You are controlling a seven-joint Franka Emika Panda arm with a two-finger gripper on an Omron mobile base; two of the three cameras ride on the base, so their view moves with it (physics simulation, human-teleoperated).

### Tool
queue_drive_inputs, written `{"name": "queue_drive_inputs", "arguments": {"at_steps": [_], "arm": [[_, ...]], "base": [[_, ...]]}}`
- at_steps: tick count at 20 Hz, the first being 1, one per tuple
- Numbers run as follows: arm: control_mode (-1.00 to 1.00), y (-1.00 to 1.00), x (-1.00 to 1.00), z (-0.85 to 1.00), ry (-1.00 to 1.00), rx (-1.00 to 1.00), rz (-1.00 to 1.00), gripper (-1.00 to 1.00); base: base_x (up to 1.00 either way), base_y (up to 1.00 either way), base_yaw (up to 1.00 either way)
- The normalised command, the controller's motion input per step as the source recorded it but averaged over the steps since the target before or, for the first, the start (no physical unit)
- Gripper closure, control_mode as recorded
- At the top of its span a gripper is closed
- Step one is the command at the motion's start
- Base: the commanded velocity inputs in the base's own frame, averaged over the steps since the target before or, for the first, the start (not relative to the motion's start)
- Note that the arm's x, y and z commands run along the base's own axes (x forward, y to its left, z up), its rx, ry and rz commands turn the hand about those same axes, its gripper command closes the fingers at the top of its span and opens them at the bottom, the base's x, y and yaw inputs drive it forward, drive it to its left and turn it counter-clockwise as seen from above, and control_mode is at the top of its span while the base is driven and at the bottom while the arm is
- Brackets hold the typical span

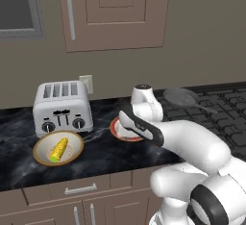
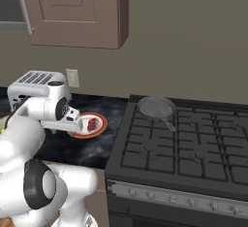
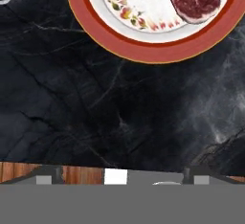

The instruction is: Place the steak on the plate and place the corn on the same plate.

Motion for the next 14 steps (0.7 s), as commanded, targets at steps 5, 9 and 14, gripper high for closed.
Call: {"name": "queue_drive_inputs", "arguments": {"at_steps": [5, 9, 14], "arm": [[-1.00, 0.30, -0.43, 0.29, 0.06, 0.00, -0.09, -1.00], [-1.00, 0.54, -0.26, 0.16, 0.03, 0.00, -0.07, -1.00], [-1.00, 0.77, -0.03, 0.35, 0.00, 0.00, -0.03, -1.00]], "base": [[0.00, 0.00, 0.00], [0.00, 0.00, 0.00], [0.00, 0.00, 0.00]]}}
